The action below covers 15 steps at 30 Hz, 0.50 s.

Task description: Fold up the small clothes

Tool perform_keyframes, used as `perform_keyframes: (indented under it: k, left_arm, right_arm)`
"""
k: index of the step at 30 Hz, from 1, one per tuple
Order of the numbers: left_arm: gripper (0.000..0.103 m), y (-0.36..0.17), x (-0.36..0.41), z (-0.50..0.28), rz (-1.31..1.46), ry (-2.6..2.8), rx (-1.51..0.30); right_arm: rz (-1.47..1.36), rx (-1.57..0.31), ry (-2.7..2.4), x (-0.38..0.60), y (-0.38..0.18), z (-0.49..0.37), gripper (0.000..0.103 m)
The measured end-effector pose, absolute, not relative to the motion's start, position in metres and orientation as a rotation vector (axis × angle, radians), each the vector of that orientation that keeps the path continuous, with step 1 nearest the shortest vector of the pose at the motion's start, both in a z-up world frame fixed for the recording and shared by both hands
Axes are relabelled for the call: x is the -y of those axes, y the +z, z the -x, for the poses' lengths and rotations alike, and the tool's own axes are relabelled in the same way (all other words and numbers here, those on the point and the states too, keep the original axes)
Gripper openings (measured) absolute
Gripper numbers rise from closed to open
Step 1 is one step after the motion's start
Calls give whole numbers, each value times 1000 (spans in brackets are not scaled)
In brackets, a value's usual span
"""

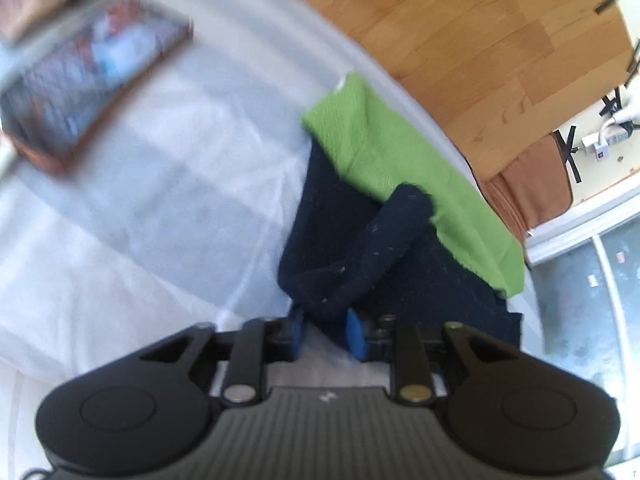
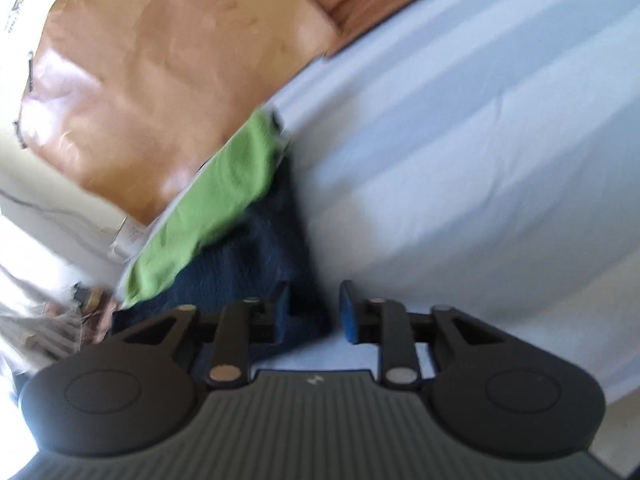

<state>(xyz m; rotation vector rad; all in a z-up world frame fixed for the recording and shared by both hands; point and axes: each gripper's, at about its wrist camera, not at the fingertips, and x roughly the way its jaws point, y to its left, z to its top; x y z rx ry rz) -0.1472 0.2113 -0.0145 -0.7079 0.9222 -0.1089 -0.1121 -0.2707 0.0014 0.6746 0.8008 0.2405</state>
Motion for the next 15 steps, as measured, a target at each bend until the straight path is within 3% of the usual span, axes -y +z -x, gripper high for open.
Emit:
perform_keyframes:
  k: [6,13,14,15]
  left_arm:
    - [31,28,-206,155,585,-137,-739]
    - [31,37,-159,122,449,-242,-725]
    - [33,37,-150,119,405,-223,-723]
    - [42,36,-146,116,359,-198,-718]
  right_arm:
    - [-510,-630,300,260,37,110,44]
    - [-435,-659,418,224,34,85,44]
    - [-422,-654,416,223,34,85,44]
    - [-411,-646,413,225,35,86,44]
